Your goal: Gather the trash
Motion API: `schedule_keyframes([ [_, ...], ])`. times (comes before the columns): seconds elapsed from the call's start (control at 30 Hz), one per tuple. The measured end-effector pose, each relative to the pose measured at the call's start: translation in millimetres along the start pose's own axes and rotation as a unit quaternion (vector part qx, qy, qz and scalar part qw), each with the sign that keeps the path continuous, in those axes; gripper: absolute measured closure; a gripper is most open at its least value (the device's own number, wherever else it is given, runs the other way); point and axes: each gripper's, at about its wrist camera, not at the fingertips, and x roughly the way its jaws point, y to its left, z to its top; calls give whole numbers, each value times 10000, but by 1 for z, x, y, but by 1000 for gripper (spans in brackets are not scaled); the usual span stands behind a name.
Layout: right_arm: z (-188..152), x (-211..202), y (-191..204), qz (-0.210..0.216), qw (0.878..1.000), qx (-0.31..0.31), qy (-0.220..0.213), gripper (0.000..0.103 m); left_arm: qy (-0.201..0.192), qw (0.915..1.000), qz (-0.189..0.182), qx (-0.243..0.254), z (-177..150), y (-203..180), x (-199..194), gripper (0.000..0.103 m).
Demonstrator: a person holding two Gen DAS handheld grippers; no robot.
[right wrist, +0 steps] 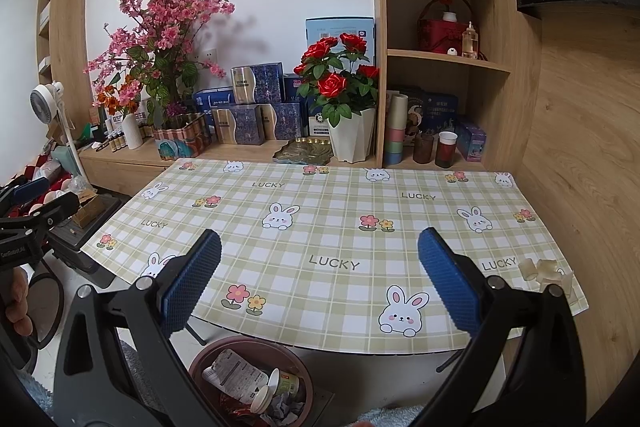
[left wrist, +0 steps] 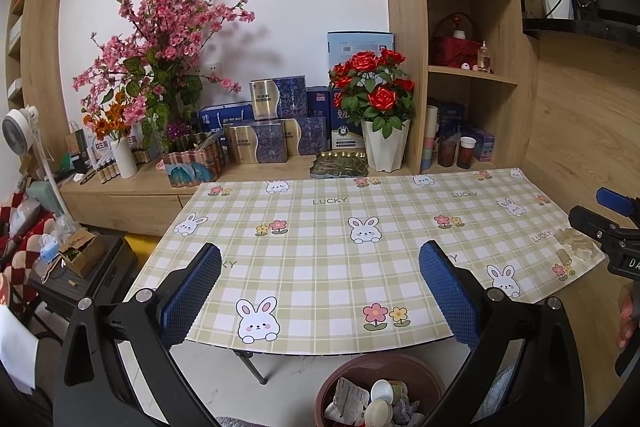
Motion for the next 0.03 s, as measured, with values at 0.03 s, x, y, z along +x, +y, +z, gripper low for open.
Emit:
schedule_keyframes([
  [0.03, 1, 0, 0, -1, 10000, -8, -1, 6, 7, 10000, 1, -2, 1, 0, 1, 6],
])
